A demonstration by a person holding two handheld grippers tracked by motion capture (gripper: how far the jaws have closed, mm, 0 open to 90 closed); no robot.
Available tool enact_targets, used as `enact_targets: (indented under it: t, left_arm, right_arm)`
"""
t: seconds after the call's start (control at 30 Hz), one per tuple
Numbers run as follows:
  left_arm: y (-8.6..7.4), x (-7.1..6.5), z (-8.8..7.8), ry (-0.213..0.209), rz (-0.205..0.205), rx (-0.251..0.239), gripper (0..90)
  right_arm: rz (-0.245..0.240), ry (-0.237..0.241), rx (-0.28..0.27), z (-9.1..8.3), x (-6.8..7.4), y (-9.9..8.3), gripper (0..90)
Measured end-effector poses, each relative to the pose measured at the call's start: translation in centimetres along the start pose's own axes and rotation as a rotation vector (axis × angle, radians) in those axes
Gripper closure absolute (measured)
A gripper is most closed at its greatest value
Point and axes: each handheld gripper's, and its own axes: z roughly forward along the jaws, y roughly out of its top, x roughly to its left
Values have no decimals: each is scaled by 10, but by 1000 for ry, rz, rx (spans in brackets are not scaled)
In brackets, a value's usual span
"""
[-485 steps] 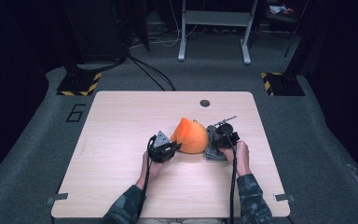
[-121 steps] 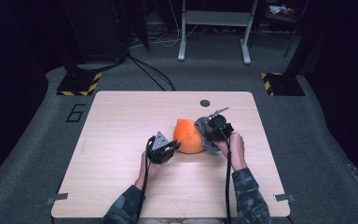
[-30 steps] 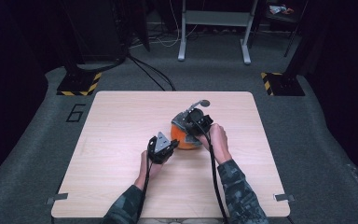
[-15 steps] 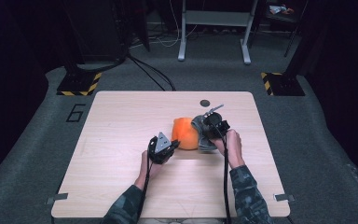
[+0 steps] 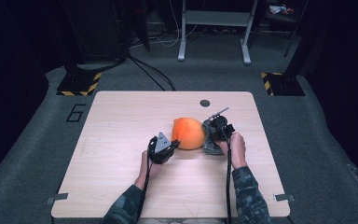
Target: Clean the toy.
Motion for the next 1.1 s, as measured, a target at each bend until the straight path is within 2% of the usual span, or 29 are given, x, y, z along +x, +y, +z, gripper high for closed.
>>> enact_targets:
  t: [0.07,0.13,0.27,0.37,0.5,0.6,0.67,0.77,0.83,0.93,1.0,1.1]
  left_arm:
    - [0,0,0,-2,-1,-2,868]
    - [0,0,-1,-4,-2,-3,868]
    - [0,1,-1,-2,0,-5,867]
    - [0,1,-1,1,4,-5,867]
    - [0,1,-2,1,12,-3,866]
    - [0,0,-1,0,11,-9,866]
    - [0,0,-1,-2,12,-6,866]
    - [0,0,-1,1,8,-10,865]
    - [0,0,-1,1,11,-9,864]
    - [0,-1,-1,-5,10,-7,864]
    - [0,-1,-1,-5,11,-6,864]
    - [0,0,-1,-8,18,2,864]
  right_arm:
    - [23,8,27,9,-4,-3,701]
    - [28,9,25,9,-7,-5,701]
    - [16,-6,-29,-13,-6,-1,701]
    - [-10,3,-82,-33,5,6,701]
    - [-86,41,-161,-52,28,20,700]
    - [-148,75,-193,-58,49,31,699]
    - [-172,83,-204,-57,59,36,699]
    - [-200,78,-188,-50,70,42,698]
    - [-211,58,-169,-44,70,42,698]
    - [-179,77,-169,-41,63,38,698]
    - [-164,59,-156,-41,55,34,697]
    - [-134,57,-143,-39,44,27,697]
